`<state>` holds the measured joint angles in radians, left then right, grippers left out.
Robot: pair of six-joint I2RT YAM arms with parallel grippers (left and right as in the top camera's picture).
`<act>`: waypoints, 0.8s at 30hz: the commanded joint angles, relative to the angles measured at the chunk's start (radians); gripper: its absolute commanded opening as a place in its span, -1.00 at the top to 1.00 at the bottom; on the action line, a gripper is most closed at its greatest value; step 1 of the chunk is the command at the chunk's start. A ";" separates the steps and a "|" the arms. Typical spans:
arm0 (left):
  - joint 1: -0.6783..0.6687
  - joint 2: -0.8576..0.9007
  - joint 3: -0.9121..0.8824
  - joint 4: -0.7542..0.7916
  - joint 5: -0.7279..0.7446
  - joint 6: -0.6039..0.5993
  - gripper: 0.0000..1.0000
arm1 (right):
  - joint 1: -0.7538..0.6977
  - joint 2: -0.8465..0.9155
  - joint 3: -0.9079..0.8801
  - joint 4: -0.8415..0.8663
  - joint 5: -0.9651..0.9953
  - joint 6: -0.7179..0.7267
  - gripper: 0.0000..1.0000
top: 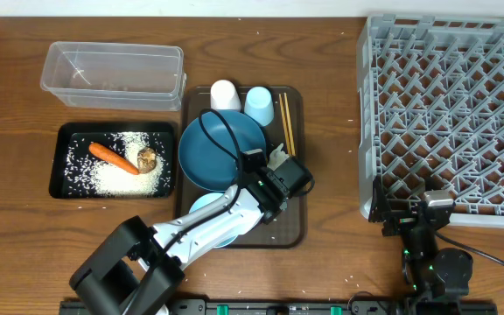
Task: Sort waste into correct bins and load items into the dishwasher rack
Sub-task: 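Grasp the yellow snack wrapper with foil using the left gripper, then carry the wrapper into the clear plastic container and release it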
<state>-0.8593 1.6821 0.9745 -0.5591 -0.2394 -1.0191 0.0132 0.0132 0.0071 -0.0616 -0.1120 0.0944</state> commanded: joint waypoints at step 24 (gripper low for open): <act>-0.002 -0.298 0.005 -0.087 0.154 0.038 0.88 | -0.010 0.001 -0.002 -0.003 0.003 -0.006 -0.99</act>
<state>-0.8593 1.4345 0.9745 -0.6338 -0.1352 -0.9936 0.0132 0.0132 0.0071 -0.0616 -0.1120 0.0944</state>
